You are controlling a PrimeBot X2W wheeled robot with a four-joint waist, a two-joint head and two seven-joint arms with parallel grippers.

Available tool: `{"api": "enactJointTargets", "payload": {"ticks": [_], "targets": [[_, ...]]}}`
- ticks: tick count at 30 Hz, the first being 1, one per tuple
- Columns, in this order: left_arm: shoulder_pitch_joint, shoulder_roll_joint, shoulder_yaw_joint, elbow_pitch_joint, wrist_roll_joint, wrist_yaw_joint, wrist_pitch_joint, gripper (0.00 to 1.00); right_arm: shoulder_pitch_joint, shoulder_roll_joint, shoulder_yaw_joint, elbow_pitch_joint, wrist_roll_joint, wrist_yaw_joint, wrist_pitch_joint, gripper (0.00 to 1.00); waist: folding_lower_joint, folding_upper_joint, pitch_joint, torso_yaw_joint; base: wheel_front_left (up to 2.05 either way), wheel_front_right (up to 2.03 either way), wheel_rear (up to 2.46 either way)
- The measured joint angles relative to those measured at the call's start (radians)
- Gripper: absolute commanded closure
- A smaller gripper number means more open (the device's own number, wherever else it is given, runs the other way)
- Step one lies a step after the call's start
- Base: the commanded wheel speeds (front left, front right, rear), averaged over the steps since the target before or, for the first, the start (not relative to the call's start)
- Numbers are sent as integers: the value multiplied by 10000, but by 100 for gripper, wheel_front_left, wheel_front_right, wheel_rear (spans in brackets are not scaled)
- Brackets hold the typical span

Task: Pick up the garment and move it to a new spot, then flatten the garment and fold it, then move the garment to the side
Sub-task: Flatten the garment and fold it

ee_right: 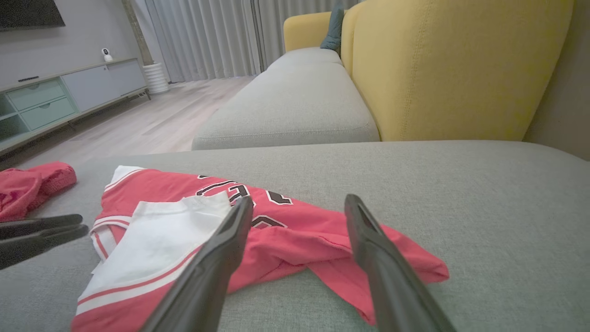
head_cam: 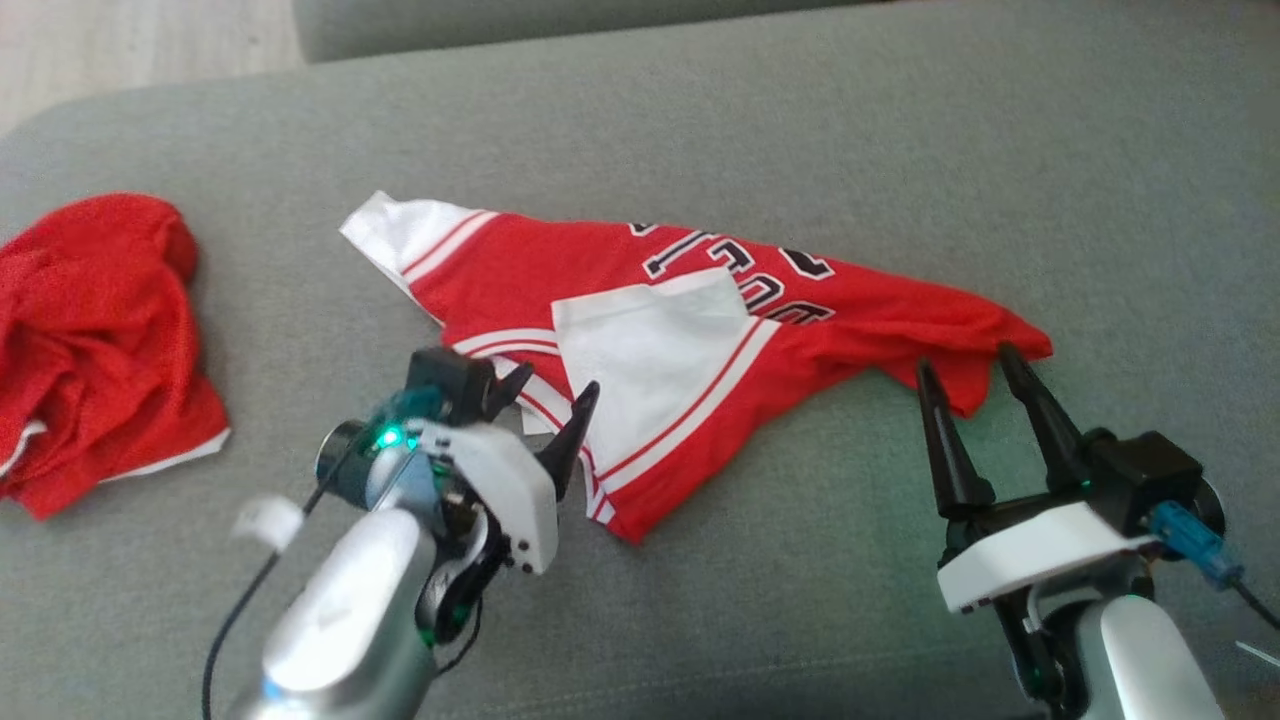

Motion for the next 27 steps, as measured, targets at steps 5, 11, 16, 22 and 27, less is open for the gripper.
{"api": "enactJointTargets", "payload": {"ticks": [5,11,16,22,27], "targets": [[-710,-169,-27,1164,-368,-113,911,0,-12,0,25,140,71,0,-136,0,0,0,365,-339,0,0,0],[-1162,-343,-77,1747,-596,-368,955,0,-282,0,23,257,90,0,-282,0,1,0,575,-557,0,0,0],[-1180,-339,-155,1755,-554,-405,491,100,-360,0,-27,322,90,0,-311,0,1,0,561,-493,0,0,0],[-1189,-192,-334,1463,-146,-213,-121,100,-360,0,-58,378,88,0,-322,0,0,0,460,-317,0,0,0],[-1417,564,-355,635,640,270,-755,100,-357,0,-109,384,88,0,-320,0,0,0,322,-103,0,0,0]]}}
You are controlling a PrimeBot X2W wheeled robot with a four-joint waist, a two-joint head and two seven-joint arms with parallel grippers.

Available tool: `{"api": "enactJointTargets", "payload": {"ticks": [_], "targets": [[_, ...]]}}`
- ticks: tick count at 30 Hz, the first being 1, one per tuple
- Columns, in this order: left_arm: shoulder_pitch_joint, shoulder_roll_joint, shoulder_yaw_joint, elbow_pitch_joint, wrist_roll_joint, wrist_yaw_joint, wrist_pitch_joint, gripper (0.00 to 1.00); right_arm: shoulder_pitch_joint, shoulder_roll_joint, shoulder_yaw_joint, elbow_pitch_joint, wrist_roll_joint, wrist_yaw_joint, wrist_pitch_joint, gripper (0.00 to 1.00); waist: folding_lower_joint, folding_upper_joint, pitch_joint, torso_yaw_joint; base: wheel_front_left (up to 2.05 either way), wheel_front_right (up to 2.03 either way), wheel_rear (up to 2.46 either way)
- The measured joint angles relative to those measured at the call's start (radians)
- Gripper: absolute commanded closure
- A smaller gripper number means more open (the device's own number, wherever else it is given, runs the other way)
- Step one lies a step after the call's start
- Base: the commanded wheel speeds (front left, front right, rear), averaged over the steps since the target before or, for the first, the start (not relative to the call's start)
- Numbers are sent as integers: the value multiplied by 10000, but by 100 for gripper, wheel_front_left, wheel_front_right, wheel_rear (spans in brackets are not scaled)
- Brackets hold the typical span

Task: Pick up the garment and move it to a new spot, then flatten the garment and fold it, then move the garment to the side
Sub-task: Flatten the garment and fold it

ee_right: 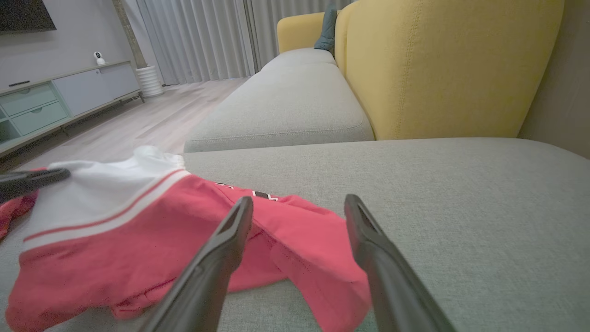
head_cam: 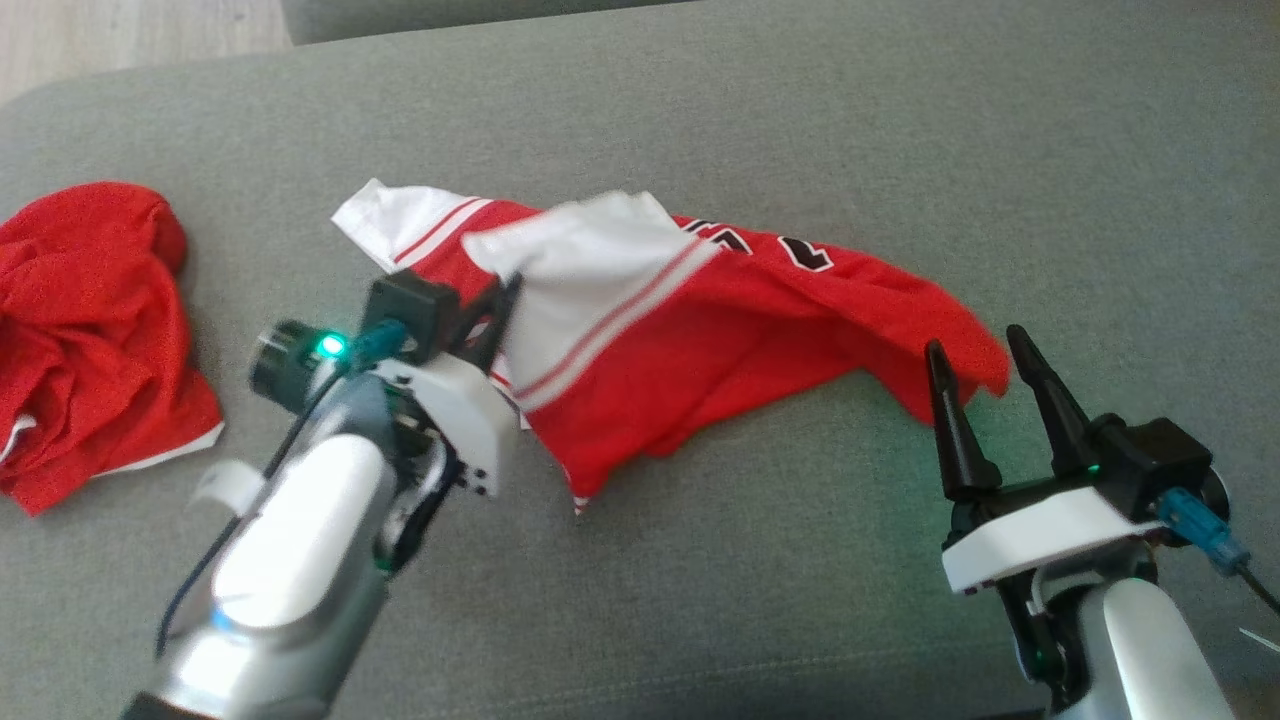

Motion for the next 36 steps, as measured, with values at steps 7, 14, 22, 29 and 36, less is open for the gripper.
{"api": "enactJointTargets", "payload": {"ticks": [7,14,22,29,36], "targets": [[317,1127,-286,-2008,838,255,-221,100,6,0,-17,44,50,0,2,0,0,0,-178,233,0,0,0],[2758,1582,-1480,-3538,989,146,337,100,17,0,-180,44,75,0,13,0,0,0,-197,380,0,0,0],[3682,1354,-2800,-3363,882,-376,543,100,28,0,-336,38,-6,0,165,0,0,0,-363,658,0,0,0],[3844,872,-2504,-2665,153,-205,-130,0,61,0,-309,-31,-19,0,280,0,0,0,-610,684,0,0,0],[4275,648,-936,-3277,-677,849,-1707,0,370,2,-336,-215,-111,0,299,0,0,0,-968,644,0,0,0]]}}
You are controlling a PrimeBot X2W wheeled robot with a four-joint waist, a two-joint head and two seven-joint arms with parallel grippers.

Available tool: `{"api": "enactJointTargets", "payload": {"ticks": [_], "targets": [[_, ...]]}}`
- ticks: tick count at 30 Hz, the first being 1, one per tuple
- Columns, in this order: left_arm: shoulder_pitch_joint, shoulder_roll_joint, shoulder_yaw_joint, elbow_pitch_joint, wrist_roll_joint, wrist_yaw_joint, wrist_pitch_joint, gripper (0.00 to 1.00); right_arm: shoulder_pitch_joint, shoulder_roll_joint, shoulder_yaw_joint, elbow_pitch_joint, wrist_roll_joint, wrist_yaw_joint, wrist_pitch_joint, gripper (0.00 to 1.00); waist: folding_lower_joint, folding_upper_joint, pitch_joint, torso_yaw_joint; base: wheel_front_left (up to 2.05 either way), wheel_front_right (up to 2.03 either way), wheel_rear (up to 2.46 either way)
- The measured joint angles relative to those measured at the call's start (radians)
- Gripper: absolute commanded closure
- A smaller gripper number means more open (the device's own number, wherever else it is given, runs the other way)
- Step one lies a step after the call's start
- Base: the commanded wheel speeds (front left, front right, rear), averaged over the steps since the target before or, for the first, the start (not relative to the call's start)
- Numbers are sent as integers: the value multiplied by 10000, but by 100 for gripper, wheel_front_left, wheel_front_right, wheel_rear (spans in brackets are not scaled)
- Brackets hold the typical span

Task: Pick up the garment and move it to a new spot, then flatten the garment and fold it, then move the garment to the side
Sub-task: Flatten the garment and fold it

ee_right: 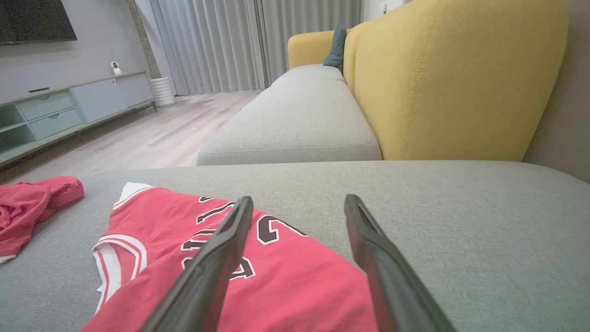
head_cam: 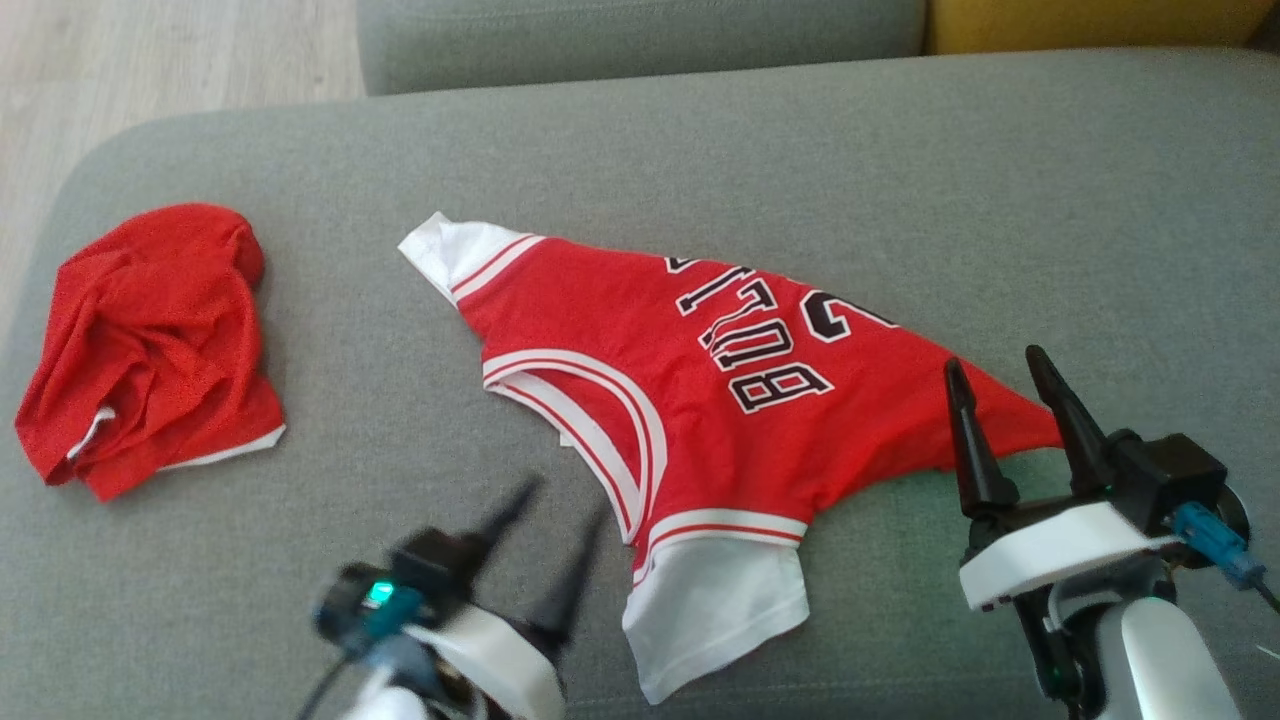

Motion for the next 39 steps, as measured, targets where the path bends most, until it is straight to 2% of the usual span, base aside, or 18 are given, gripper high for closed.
{"api": "enactJointTargets", "payload": {"ticks": [6,12,19,35,37,39], "targets": [[144,44,1540,-531,-454,1095,-644,0,62,0,-13,-228,-77,0,159,0,0,0,-306,-57,0,0,0],[279,430,2550,-809,-479,1555,-943,0,260,0,-23,-368,-79,0,249,0,0,0,-489,-106,0,0,0],[758,945,2892,-855,-201,1946,-982,0,471,2,-31,-443,-79,0,336,0,0,0,-537,-144,0,0,0],[721,976,2738,-991,4,2040,-970,0,469,2,-17,-506,-77,0,336,0,0,0,-429,-132,0,0,0],[625,957,2435,-980,81,1925,-761,0,466,2,-17,-531,-77,0,336,0,0,0,-347,-119,0,0,0],[329,844,1956,-844,100,1628,-431,0,453,2,-8,-552,-77,0,336,0,0,0,-229,-107,0,0,0]]}}
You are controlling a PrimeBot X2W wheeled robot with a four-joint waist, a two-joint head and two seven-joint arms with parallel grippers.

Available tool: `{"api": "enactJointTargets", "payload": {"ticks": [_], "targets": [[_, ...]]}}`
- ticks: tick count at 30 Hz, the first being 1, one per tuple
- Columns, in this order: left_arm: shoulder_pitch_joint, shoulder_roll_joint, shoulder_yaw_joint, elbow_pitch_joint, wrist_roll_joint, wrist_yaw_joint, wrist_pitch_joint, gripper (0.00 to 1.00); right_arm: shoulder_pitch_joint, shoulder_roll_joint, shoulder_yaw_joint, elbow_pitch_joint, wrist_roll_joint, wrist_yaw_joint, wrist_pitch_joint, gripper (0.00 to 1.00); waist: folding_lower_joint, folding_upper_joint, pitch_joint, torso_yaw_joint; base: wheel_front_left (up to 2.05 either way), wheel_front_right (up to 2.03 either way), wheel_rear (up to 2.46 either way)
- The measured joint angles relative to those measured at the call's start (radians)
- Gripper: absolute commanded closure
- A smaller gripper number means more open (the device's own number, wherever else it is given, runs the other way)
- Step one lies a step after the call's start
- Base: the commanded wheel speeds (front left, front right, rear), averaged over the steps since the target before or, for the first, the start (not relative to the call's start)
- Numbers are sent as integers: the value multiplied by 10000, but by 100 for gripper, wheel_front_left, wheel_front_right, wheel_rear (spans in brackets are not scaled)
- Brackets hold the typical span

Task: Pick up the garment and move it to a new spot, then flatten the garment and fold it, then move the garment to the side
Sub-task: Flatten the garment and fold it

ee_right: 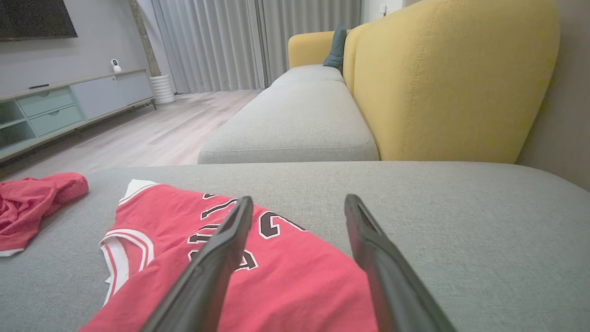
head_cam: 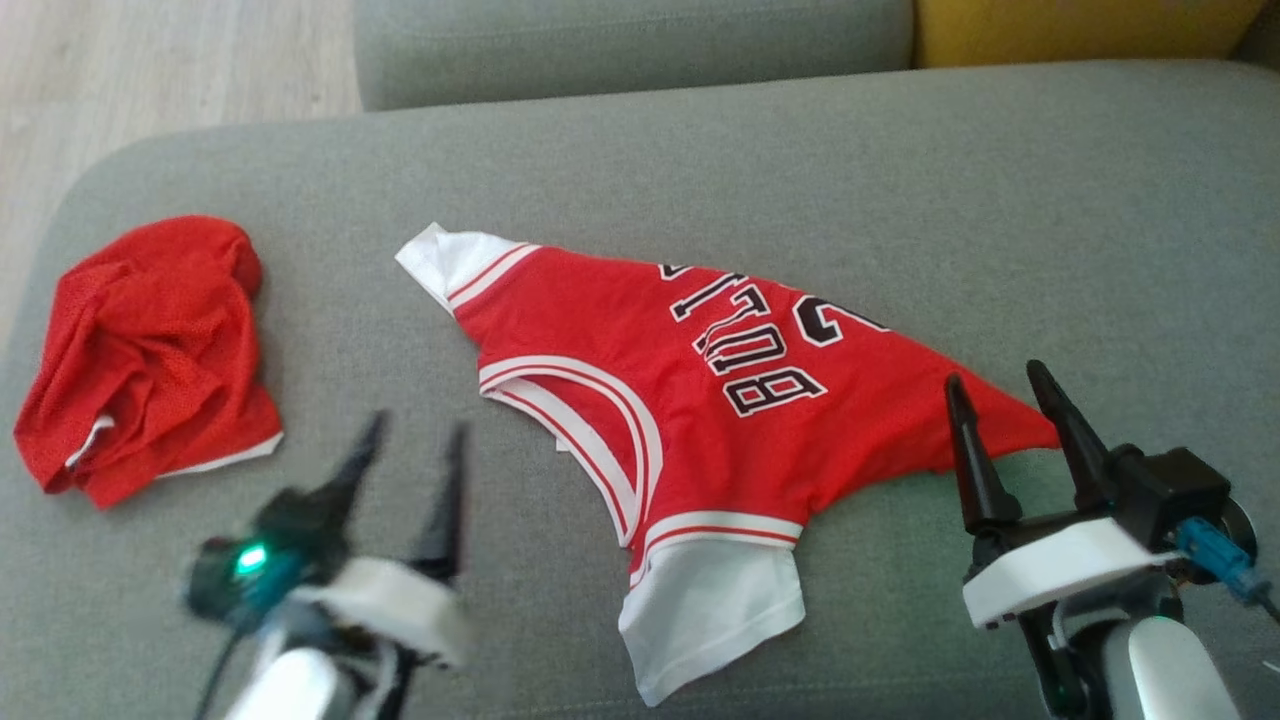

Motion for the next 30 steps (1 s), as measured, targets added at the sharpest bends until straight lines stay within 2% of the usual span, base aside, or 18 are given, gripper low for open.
{"api": "enactJointTargets", "payload": {"ticks": [6,9,13,18,19,20,21,25,30], "targets": [[-1529,-1066,-1509,1475,-127,-1131,1496,0,-130,2,107,-36,0,0,-2,0,0,0,501,-71,0,0,0],[-1947,-1559,-1785,2568,-405,-1425,2182,0,-339,2,117,-31,0,0,-10,0,0,0,767,-159,0,0,0],[-2348,-1919,-1856,3916,-823,-1618,2817,0,-456,2,119,6,4,0,-54,0,0,0,1047,-332,0,0,0],[-2937,-2276,-1843,4660,-1336,-2073,3072,0,-464,2,96,98,4,0,-127,0,0,0,1257,-515,0,0,0],[-3046,-2334,-1866,4782,-1356,-2178,3070,22,-471,2,98,123,4,0,-151,0,0,0,1277,-535,0,0,0],[-3137,-2387,-1873,4886,-1396,-2238,3041,92,-472,2,94,148,4,0,-184,0,0,0,1291,-550,0,0,0],[-3170,-2431,-1889,4955,-1444,-2236,2974,100,-475,2,94,163,4,0,-184,0,0,0,1300,-557,0,0,0],[-3178,-2474,-1883,5281,-1434,-2209,2397,100,-512,2,75,217,15,0,-198,0,0,0,1300,-565,0,0,0],[-3551,-2138,-1574,5221,-1012,-1772,1402,100,-630,2,-12,240,15,0,-274,0,0,0,1267,-470,0,0,0]]}}
